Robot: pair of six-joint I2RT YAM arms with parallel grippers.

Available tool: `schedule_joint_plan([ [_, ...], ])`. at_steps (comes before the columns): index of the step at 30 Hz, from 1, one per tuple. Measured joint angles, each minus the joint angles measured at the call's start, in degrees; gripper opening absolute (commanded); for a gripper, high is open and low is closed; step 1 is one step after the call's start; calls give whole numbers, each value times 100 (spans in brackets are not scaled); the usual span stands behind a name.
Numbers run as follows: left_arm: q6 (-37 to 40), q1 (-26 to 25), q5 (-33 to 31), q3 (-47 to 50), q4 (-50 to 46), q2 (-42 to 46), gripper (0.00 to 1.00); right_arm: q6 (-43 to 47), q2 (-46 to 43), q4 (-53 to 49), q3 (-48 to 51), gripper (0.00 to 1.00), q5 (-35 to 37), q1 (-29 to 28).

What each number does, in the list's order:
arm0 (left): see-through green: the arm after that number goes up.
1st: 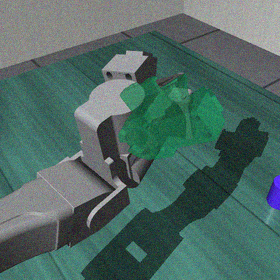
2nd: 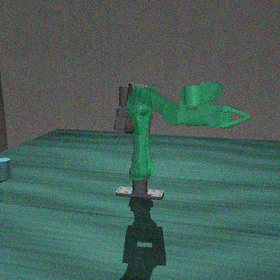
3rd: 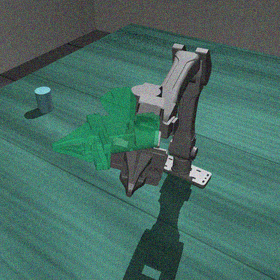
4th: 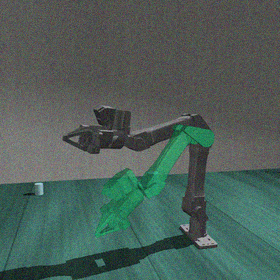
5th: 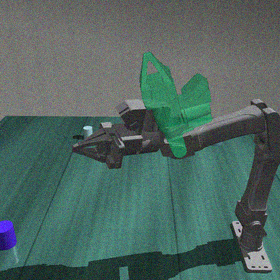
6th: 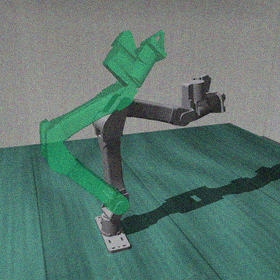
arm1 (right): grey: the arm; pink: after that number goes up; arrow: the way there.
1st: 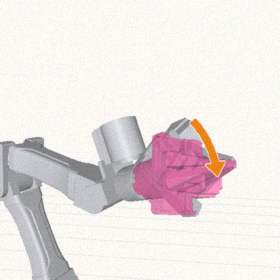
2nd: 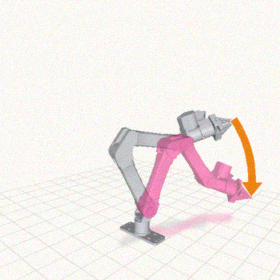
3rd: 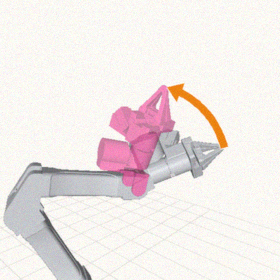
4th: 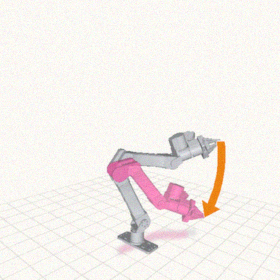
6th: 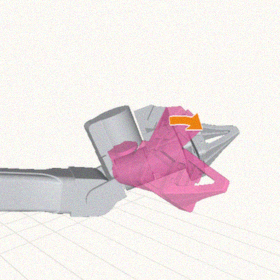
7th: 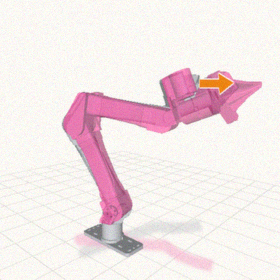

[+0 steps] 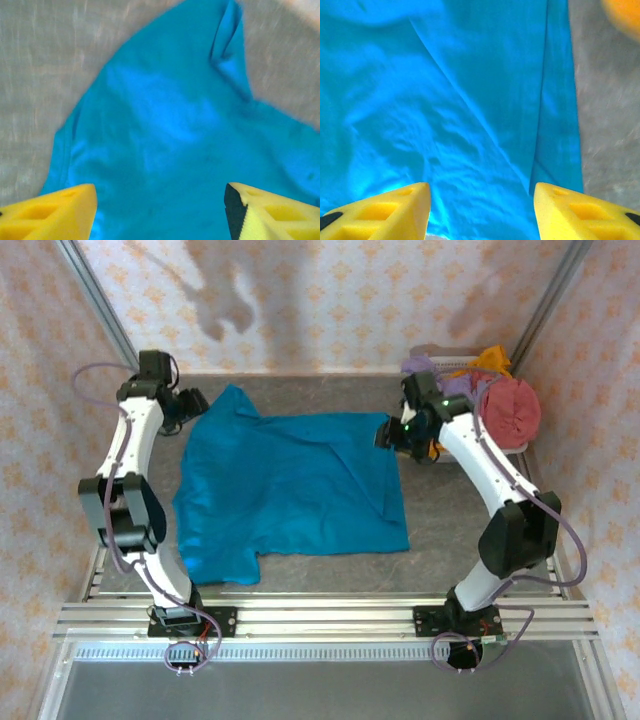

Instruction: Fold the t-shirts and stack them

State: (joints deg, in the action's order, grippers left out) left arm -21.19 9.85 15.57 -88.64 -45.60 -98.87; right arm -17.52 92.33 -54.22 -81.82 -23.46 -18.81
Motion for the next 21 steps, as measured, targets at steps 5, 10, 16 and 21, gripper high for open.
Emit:
schedule_joint_plan([
  [5,-37,-87,68,1491,-63,389,69,-341,-229,424,1445,55,-367,-258],
  [10,-94,-151,94,2284,-153,667,70,-647,-472,1119,2485,55,-750,-365],
  [16,-151,-221,116,2699,-87,717,70,-890,-398,1928,2865,52,-896,-367],
  [21,-144,-236,46,2780,-37,494,70,-857,-223,2052,2476,45,-317,-365],
])
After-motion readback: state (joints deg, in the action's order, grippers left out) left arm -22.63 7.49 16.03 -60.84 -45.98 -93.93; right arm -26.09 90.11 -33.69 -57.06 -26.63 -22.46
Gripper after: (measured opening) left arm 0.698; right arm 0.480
